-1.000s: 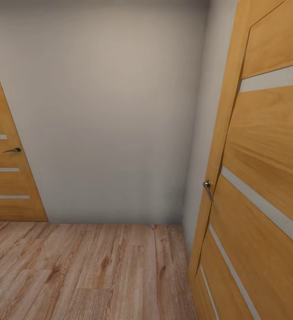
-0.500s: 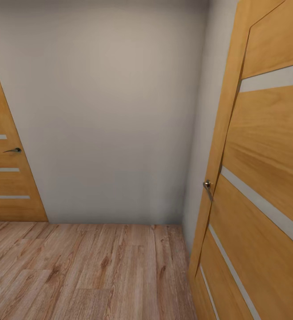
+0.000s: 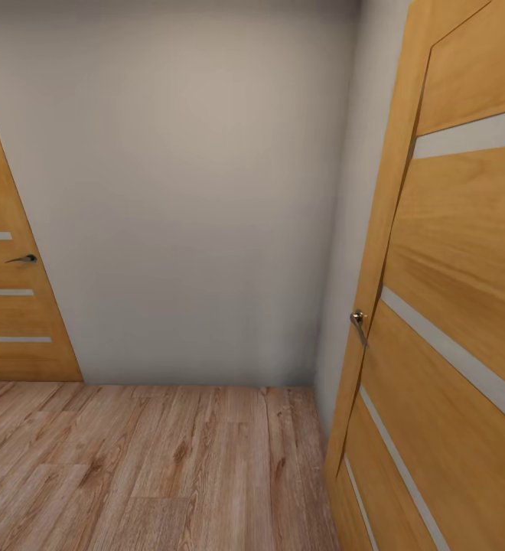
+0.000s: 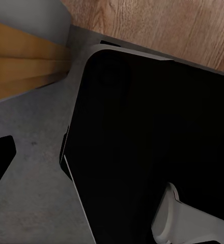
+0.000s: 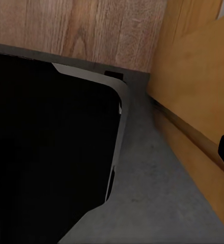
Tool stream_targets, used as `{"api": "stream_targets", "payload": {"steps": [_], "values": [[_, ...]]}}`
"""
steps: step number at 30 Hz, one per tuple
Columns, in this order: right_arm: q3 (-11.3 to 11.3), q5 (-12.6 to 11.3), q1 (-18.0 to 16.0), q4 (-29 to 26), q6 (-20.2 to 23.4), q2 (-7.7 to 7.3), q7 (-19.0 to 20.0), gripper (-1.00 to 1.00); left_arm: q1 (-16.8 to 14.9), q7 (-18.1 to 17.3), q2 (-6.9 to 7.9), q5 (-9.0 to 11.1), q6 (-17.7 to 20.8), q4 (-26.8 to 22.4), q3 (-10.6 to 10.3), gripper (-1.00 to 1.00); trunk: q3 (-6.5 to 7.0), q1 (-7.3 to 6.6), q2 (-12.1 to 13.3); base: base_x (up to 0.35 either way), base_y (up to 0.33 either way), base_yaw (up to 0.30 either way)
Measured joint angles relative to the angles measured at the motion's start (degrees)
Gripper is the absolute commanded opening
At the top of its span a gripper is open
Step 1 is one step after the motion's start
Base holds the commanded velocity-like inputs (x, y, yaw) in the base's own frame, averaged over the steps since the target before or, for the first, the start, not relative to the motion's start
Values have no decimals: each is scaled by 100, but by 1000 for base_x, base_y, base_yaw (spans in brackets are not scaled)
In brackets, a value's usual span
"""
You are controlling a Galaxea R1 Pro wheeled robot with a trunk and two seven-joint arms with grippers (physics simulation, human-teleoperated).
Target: Move the two storage containers from the living room to the garage. In the garage, place one container on the floor and stack the other container on top of it (either order is fine).
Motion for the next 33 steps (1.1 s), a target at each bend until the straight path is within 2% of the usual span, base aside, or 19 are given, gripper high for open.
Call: {"api": "stream_targets", "payload": {"steps": [14,25,33], "values": [[3,16,-1,-1,39,1,-3,100,0,0,0,0,0,0,0,100,0,0,0,0,0,5],[12,21,0,-7,43,-6,5,100,1,0,-3,-2,-1,0,0,100,0,0,0,0,0,200],[15,21,0,-7,43,-7,5,100,0,0,-9,-7,0,0,1,100,0,0,0,0,0,50]]}}
